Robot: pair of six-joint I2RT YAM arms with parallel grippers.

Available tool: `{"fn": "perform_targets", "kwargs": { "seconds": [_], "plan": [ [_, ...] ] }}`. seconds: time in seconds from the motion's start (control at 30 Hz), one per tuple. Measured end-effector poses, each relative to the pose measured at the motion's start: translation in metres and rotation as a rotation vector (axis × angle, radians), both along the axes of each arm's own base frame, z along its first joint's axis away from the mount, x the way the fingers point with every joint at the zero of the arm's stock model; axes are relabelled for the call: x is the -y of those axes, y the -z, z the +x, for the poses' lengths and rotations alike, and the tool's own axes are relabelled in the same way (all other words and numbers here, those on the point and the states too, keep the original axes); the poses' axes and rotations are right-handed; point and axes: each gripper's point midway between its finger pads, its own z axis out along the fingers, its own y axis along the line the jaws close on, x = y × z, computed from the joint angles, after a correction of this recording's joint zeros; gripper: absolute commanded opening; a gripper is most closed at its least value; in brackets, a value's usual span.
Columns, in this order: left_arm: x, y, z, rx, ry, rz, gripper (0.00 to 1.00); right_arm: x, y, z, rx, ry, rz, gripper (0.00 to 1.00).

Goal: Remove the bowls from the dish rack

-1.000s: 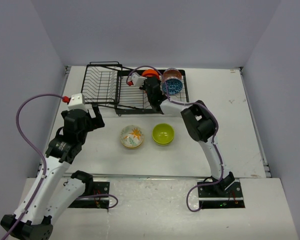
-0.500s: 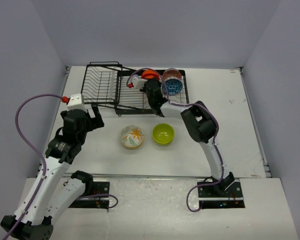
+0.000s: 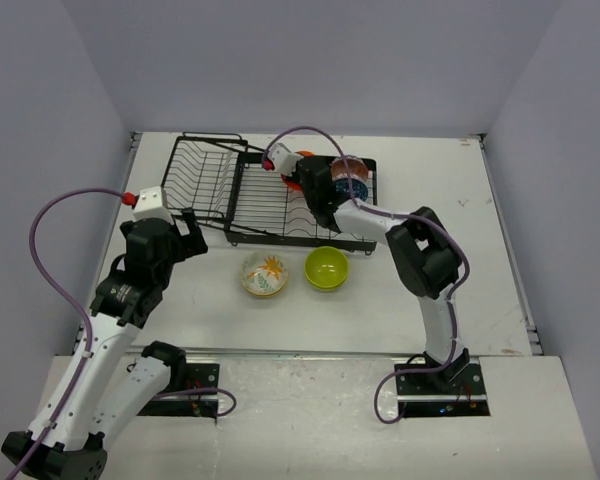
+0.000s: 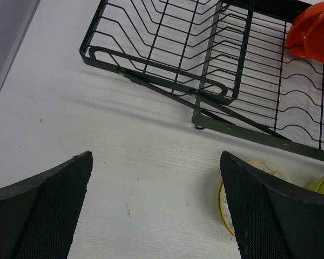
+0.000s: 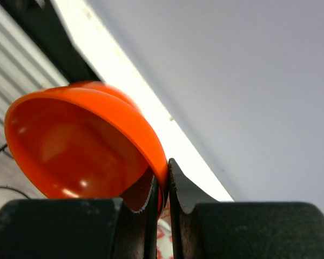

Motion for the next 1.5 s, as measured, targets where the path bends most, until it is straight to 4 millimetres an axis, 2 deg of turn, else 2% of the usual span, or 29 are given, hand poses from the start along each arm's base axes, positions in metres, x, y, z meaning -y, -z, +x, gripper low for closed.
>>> {"fn": "perform_targets", "kwargs": {
  "seconds": [0.13,0.2,0.27,0.37,0.5,0.6,0.67,0.73,0.83,0.87,0.9,0.97,1.1,1.23,1.37,1.5],
  "plan": [
    [0.000,0.000,0.000,0.000,0.000,0.000,1.00,-0.005,-0.049,-0.004,0.074,-0.008,0.100,0.00],
    [0.000,0.000,0.000,0.000,0.000,0.000,1.00,-0.006,-0.066,-0.002,0.109,-0.006,0.132,0.00],
    [0.000,0.000,0.000,0.000,-0.001,0.000,1.00,-0.005,-0.071,-0.001,0.121,-0.003,0.144,0.00],
    [0.000,0.000,0.000,0.000,-0.001,0.001,1.00,-0.004,-0.066,-0.003,0.092,0.003,0.161,0.00],
    [-0.001,0.001,0.000,-0.002,-0.004,0.002,1.00,0.004,-0.063,-0.018,0.007,0.009,0.215,0.00],
    [-0.002,0.000,0.000,-0.001,-0.010,0.002,1.00,0.019,-0.095,-0.040,-0.035,0.019,0.341,0.00],
    [-0.003,0.000,0.000,0.000,-0.013,0.002,1.00,0.036,-0.123,-0.054,-0.052,0.033,0.456,0.00],
    [-0.004,0.000,0.000,0.001,-0.017,0.002,1.00,0.068,-0.154,-0.071,-0.062,0.070,0.606,0.00],
    [-0.006,0.000,0.000,0.001,-0.025,0.002,1.00,0.134,-0.180,-0.097,-0.056,0.170,0.829,0.00],
    [-0.007,0.000,0.000,0.002,-0.029,0.001,1.00,0.157,-0.180,-0.107,-0.052,0.207,0.907,0.00],
    [-0.008,-0.001,0.000,0.003,-0.031,0.001,1.00,0.181,-0.173,-0.122,-0.059,0.260,0.969,0.00],
    [-0.009,-0.002,0.000,0.008,-0.033,-0.001,1.00,0.207,-0.152,-0.152,-0.080,0.326,1.077,0.00],
    [-0.009,-0.005,-0.002,0.020,-0.034,-0.005,1.00,0.206,-0.083,-0.210,-0.233,0.400,1.231,0.00],
    [-0.010,-0.007,-0.003,0.031,-0.034,-0.008,1.00,0.215,-0.031,-0.252,-0.334,0.545,1.407,0.00],
    [-0.010,-0.009,-0.004,0.036,-0.034,-0.010,1.00,0.219,-0.006,-0.283,-0.401,0.680,1.597,0.00],
    [-0.010,-0.009,-0.004,0.036,-0.034,-0.010,1.00,0.218,0.008,-0.296,-0.456,0.782,1.686,0.00]
  ]
}}
